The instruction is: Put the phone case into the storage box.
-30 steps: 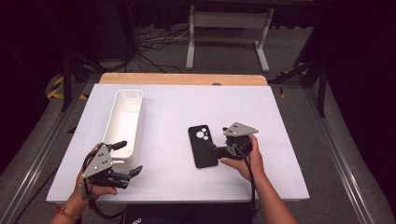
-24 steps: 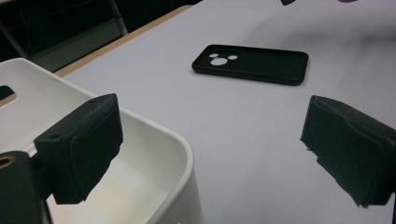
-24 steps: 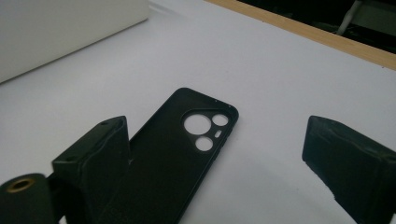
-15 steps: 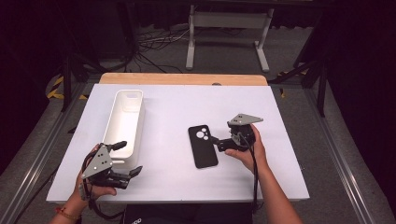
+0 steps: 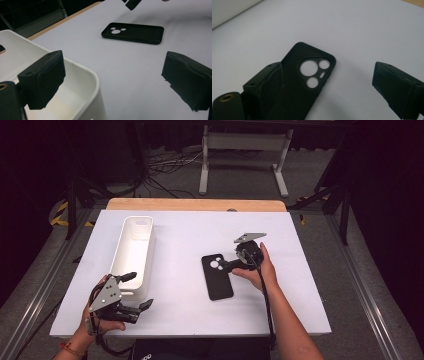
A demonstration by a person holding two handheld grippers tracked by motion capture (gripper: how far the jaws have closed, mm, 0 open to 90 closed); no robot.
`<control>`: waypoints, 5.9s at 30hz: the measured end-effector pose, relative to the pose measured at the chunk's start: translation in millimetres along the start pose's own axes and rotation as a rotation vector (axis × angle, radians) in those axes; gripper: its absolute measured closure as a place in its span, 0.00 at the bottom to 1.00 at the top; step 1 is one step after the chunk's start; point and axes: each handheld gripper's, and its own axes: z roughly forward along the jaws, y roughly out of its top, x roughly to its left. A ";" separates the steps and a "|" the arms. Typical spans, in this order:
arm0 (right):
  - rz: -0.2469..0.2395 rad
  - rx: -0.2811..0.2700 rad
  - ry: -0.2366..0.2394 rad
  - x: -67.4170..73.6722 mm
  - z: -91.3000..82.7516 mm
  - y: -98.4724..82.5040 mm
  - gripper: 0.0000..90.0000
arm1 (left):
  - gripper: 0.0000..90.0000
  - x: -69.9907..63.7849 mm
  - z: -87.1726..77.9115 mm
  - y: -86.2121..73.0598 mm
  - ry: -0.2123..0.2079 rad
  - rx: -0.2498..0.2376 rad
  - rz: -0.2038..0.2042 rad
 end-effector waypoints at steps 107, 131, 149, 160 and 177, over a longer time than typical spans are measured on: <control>-0.089 -0.426 -0.157 56.7 -52.3 -17.6 0.92 | 0.09 0.8 4.7 15.3 -0.048 -0.031 -0.075; -0.141 -0.514 -0.145 79.3 -70.2 -21.1 0.92 | 0.20 -20.6 63.5 80.0 -0.147 0.006 -0.036; -0.235 -0.560 -0.213 102.6 -71.0 -22.2 0.92 | 0.55 -19.2 90.5 101.6 -0.105 -0.022 -0.149; -0.276 -0.597 -0.253 112.8 -71.4 -24.2 0.92 | 0.78 -18.4 93.2 100.0 -0.127 -0.036 -0.179; -0.272 -0.610 -0.226 119.8 -73.9 -24.3 0.91 | 0.91 -17.3 81.2 101.5 -0.068 -0.118 -0.143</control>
